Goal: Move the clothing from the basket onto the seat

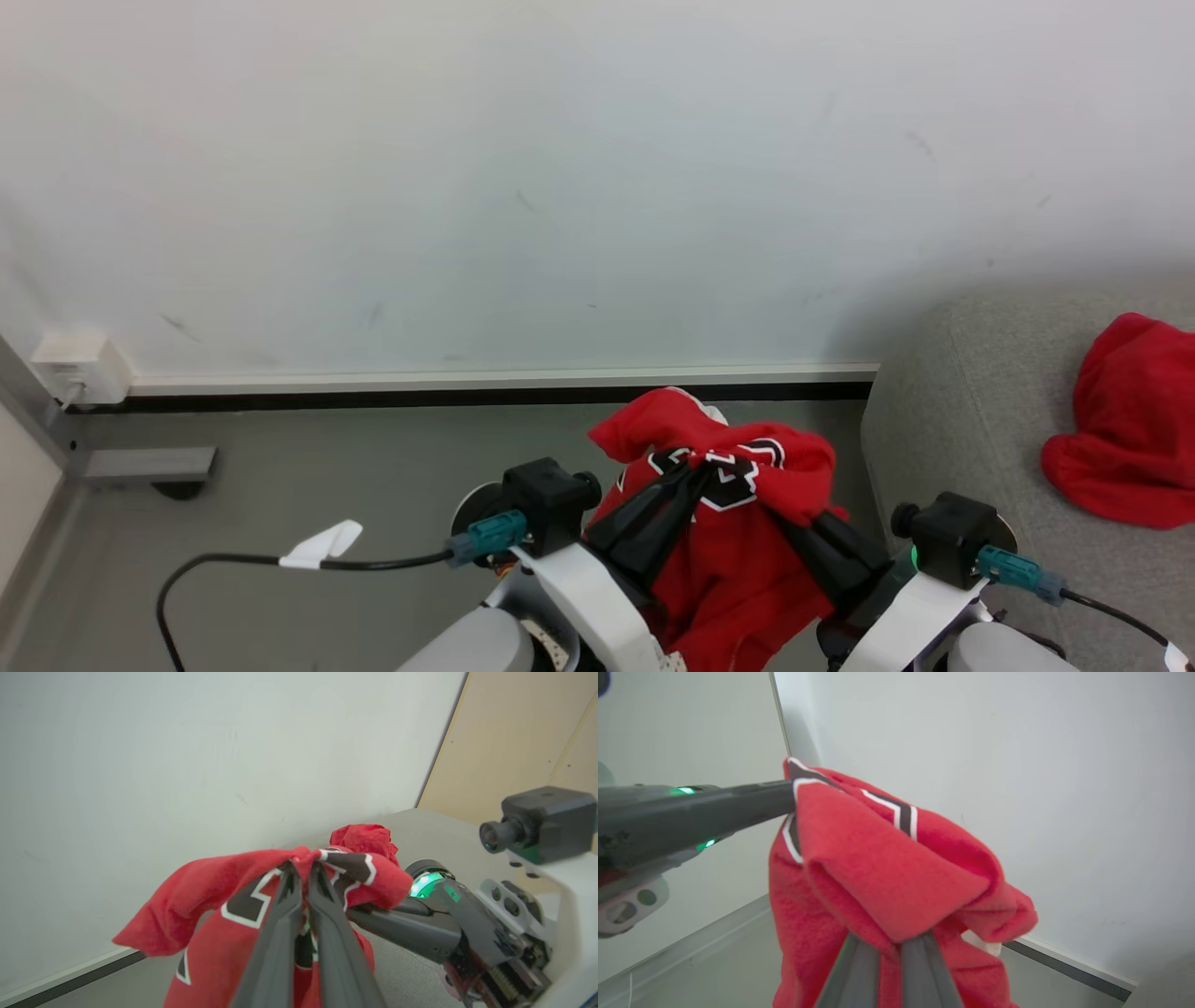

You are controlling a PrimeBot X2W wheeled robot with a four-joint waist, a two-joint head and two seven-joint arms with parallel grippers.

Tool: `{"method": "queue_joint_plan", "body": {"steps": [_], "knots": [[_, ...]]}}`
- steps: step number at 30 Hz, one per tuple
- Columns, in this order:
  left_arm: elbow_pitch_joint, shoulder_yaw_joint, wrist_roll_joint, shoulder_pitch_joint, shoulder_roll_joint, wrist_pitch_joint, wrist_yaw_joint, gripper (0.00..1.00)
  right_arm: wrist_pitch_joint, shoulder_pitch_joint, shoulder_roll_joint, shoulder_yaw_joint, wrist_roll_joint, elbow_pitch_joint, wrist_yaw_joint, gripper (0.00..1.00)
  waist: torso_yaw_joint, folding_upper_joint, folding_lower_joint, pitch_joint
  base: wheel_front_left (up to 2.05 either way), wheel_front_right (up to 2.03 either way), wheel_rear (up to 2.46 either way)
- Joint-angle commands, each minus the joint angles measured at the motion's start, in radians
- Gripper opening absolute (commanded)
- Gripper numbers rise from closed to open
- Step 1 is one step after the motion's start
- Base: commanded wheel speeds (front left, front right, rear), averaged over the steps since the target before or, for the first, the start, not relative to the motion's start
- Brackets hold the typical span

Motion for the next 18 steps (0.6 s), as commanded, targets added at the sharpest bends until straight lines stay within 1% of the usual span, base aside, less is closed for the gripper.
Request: {"method": "queue_joint_plan", "body": {"steps": [1,4,5,6,7,8,9,18], "knots": [[0.004,0.002,-0.009,-0.002,0.007,-0.003,0.004,0.00,-0.007,0.011,-0.009,-0.014,-0.006,-0.007,-0.002,0.00,-0.011,0.0000,0.0000,0.001,0.00,0.00,0.00],[0.006,-0.001,-0.011,-0.002,0.007,0.001,0.004,0.00,-0.007,0.021,-0.012,-0.050,-0.021,-0.017,-0.002,0.00,-0.028,0.0000,0.0000,0.001,0.00,0.00,0.00],[0.008,-0.002,-0.015,0.000,0.007,0.004,0.004,0.09,-0.007,0.024,-0.012,-0.063,-0.027,-0.020,-0.002,0.00,-0.034,0.0000,0.0000,0.001,0.00,0.00,0.00],[0.009,-0.002,-0.018,0.001,0.006,0.005,0.004,0.28,-0.007,0.027,-0.014,-0.077,-0.033,-0.022,-0.002,0.00,-0.039,0.0000,0.0000,0.001,0.00,0.00,0.00],[0.009,-0.003,-0.021,0.002,0.005,0.007,0.005,0.45,-0.007,0.028,-0.015,-0.093,-0.040,-0.023,-0.002,0.00,-0.045,0.0000,0.0000,0.001,0.00,0.00,0.00],[0.010,-0.004,-0.024,0.003,0.004,0.007,0.006,0.97,-0.007,0.028,-0.015,-0.108,-0.045,-0.025,-0.002,0.00,-0.050,0.0000,0.0000,0.001,0.00,0.00,0.00],[0.010,-0.003,-0.023,0.003,0.004,0.008,0.006,1.00,-0.007,0.030,-0.015,-0.122,-0.051,-0.029,-0.002,0.00,-0.056,0.0000,0.0000,0.002,0.00,0.00,0.00],[-0.007,-0.007,-0.029,0.010,0.008,0.000,0.009,1.00,-0.007,0.040,-0.035,-0.238,-0.101,-0.073,-0.002,0.00,-0.123,0.0000,0.0000,0.013,0.00,0.00,0.00]]}}
